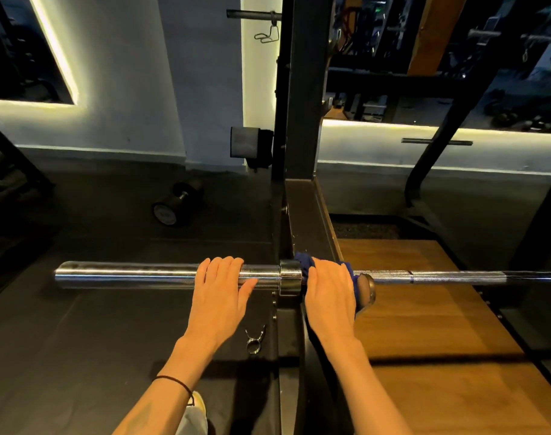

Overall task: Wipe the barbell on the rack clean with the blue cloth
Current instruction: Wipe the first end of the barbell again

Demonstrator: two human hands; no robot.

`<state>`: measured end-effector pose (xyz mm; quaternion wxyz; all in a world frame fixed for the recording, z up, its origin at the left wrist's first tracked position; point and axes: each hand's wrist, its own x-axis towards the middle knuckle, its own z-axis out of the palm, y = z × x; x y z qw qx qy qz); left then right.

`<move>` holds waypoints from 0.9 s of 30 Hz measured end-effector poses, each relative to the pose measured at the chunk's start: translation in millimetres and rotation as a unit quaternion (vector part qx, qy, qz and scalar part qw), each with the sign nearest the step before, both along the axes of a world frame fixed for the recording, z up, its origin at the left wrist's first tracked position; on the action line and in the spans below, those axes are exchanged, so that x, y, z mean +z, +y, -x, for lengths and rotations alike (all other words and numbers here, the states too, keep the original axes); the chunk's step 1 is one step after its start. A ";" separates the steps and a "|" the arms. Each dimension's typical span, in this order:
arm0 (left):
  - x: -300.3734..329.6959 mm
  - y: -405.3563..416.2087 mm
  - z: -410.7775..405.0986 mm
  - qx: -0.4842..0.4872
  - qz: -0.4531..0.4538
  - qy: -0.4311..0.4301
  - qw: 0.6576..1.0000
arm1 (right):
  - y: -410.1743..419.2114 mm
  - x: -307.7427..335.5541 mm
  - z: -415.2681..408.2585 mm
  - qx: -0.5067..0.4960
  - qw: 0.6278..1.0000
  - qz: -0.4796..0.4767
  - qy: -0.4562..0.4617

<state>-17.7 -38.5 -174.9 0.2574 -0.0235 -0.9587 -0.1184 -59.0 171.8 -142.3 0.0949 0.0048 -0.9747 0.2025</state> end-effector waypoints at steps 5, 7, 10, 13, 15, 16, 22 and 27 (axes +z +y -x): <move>2.4 3.7 3.3 0.010 -0.018 -0.011 1.000 | -37.6 -40.9 -24.0 -0.046 0.942 0.293 0.159; 4.0 2.7 7.2 0.016 -0.021 -0.011 1.000 | -42.3 -50.0 -37.0 -0.032 0.932 0.339 0.121; 5.3 3.3 9.9 0.023 -0.025 -0.011 0.999 | -21.4 -62.2 -45.3 0.031 0.963 0.211 0.163; 9.7 7.3 10.7 0.031 -0.033 -0.006 0.999 | -11.7 -66.1 -44.5 0.043 0.975 0.131 0.175; 10.6 8.8 8.2 0.025 -0.040 -0.006 0.999 | -12.0 -57.2 -35.2 0.018 0.984 0.114 0.134; 9.7 8.6 6.4 0.020 -0.044 -0.006 0.999 | -10.7 -50.4 -24.9 0.007 0.988 0.104 0.113; 7.4 8.6 2.3 0.021 -0.043 -0.008 0.999 | -19.3 -30.6 0.5 -0.043 0.993 0.056 0.093; 5.7 7.5 3.1 0.020 -0.041 0.001 0.999 | -19.7 -56.0 -56.8 0.053 0.984 0.127 0.109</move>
